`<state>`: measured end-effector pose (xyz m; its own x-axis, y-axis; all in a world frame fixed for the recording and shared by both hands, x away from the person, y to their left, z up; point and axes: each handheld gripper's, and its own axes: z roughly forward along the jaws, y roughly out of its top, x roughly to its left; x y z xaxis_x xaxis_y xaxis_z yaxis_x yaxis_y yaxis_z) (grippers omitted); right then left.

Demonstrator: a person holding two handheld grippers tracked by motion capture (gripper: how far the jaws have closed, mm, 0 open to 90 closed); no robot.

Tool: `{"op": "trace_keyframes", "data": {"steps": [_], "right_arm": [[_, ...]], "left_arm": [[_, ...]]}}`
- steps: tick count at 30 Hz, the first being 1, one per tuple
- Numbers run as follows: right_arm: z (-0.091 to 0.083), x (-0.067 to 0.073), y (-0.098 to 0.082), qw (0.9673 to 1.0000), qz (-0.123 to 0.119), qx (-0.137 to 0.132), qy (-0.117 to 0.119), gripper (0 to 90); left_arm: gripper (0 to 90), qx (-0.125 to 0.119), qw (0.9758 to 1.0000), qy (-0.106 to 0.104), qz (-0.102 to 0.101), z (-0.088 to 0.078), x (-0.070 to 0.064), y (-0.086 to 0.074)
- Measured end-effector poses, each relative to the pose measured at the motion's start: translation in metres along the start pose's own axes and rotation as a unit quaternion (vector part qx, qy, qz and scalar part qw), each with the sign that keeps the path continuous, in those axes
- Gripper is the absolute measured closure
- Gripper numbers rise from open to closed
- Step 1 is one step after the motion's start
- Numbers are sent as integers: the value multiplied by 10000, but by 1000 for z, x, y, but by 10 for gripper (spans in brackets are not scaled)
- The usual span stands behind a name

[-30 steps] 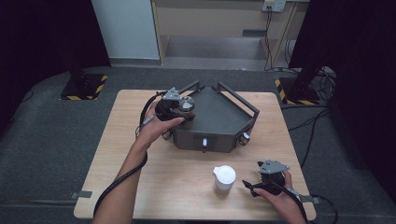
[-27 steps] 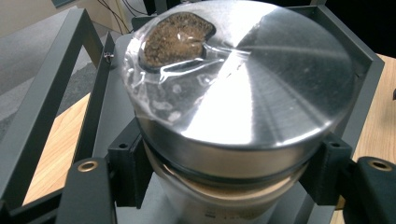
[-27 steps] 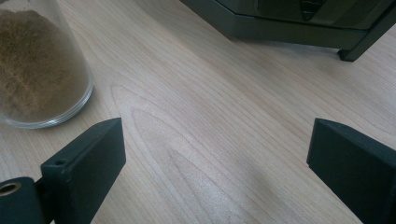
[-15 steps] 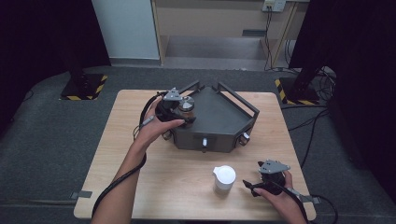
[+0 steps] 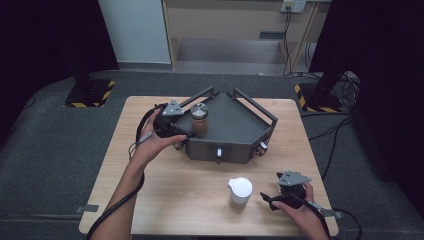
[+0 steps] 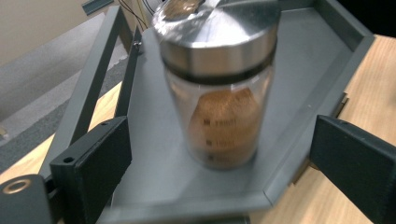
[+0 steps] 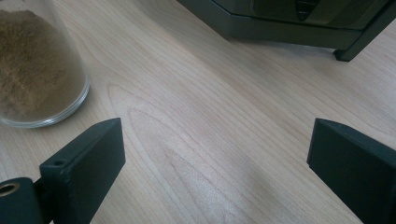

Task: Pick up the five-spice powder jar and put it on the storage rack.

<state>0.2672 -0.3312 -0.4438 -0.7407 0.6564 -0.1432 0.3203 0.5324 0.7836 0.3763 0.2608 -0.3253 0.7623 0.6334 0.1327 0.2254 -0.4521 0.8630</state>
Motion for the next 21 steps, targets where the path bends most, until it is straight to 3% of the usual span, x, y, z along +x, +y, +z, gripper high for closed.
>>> {"op": "trace_keyframes", "data": {"steps": [9, 21], "right_arm": [[0, 1, 2, 10000, -27, -15, 6, 49], [-3, 0, 3, 9999, -53, -148, -7, 48]], "left_arm": [[30, -209, 9998, -8, -25, -30, -12, -24], [39, -113, 9998, 44, -167, -35, -34, -58]]}}
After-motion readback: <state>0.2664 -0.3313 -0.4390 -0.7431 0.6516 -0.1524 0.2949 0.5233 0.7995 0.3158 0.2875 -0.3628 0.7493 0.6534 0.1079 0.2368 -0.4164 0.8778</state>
